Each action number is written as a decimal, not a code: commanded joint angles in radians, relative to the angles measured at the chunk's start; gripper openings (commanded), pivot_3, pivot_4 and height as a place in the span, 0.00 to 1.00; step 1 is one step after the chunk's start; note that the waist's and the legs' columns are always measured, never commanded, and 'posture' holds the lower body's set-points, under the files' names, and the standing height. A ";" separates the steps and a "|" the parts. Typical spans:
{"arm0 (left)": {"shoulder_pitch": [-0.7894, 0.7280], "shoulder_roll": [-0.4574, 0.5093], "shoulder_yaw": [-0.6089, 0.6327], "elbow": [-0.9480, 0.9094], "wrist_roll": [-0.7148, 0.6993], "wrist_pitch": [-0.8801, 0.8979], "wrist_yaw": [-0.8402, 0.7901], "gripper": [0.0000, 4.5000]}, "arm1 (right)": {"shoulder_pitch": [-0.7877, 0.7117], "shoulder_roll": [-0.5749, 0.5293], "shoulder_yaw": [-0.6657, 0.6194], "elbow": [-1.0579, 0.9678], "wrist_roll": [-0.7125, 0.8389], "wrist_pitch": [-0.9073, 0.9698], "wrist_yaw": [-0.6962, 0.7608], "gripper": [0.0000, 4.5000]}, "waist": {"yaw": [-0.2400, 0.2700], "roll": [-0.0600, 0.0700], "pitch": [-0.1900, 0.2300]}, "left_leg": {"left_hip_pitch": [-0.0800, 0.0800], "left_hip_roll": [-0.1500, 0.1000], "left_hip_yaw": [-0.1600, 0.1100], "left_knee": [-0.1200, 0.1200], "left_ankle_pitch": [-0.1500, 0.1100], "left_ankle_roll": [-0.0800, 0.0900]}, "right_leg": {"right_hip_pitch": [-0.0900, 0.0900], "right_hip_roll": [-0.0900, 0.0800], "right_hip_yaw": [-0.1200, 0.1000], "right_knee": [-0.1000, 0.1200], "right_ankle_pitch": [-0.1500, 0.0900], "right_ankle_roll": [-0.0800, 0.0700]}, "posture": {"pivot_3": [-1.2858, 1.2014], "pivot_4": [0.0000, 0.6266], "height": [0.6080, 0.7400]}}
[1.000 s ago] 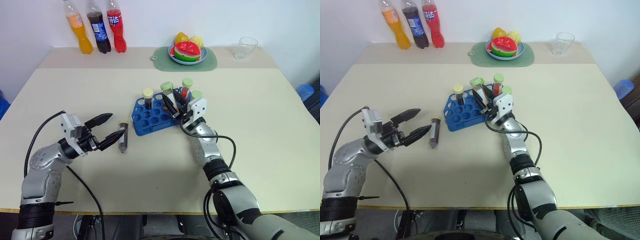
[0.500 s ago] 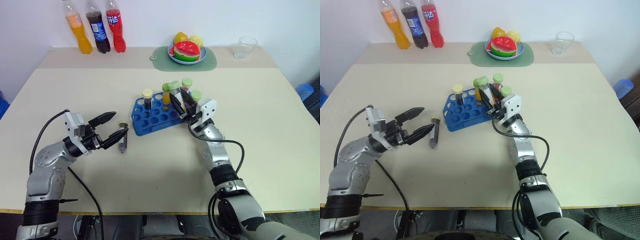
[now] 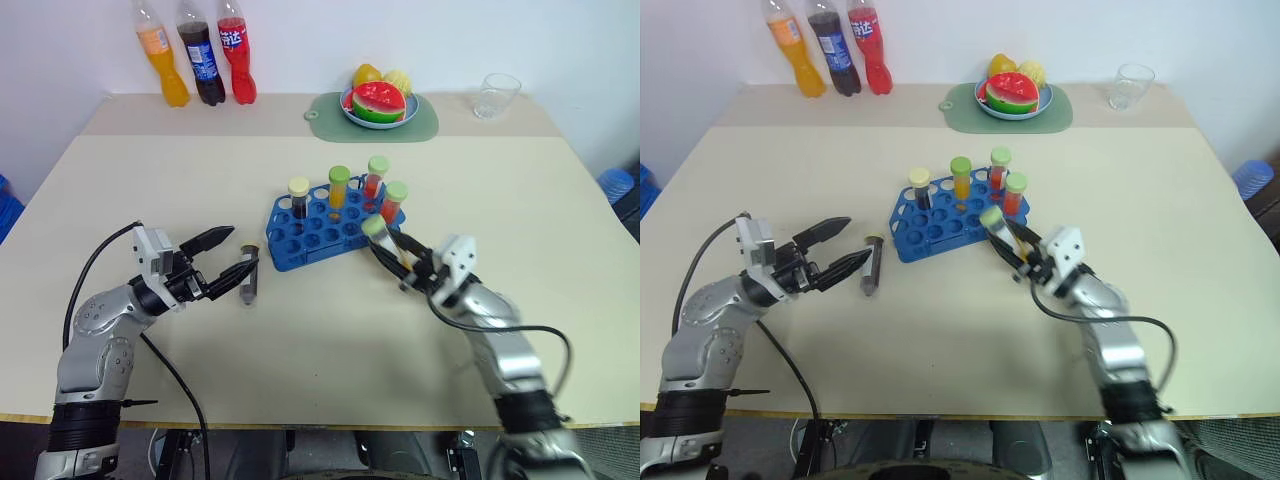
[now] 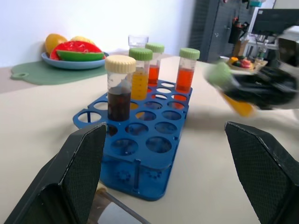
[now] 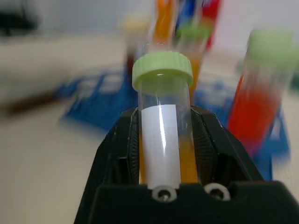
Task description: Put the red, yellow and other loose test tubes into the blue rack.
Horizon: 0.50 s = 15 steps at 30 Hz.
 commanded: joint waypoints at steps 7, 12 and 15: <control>-0.009 -0.024 -0.010 -0.009 -0.001 -0.022 -0.007 0.93 | -0.045 -0.260 -0.077 -0.107 0.149 0.435 0.098 0.36 | -0.003 -0.001 0.000 | 0.001 0.000 0.000 0.001 0.000 0.000 | 0.002 0.002 0.000 0.000 0.000 0.000 | 0.52 0.24 1.00; 0.002 -0.034 -0.012 -0.012 0.003 -0.029 -0.005 0.93 | -0.073 -0.259 -0.027 -0.011 0.070 0.410 0.108 0.77 | 0.002 -0.001 0.000 | 0.000 0.000 0.000 0.001 0.000 0.001 | 0.002 0.002 0.000 -0.002 0.002 0.003 | 0.52 0.24 1.00; 0.008 -0.032 -0.009 -0.017 0.001 -0.030 -0.003 0.93 | -0.098 -0.262 -0.008 0.035 -0.006 0.373 0.080 0.99 | 0.003 -0.001 0.000 | 0.000 -0.001 0.001 0.001 0.000 0.001 | 0.002 0.001 0.000 -0.002 0.002 0.003 | 0.52 0.24 1.00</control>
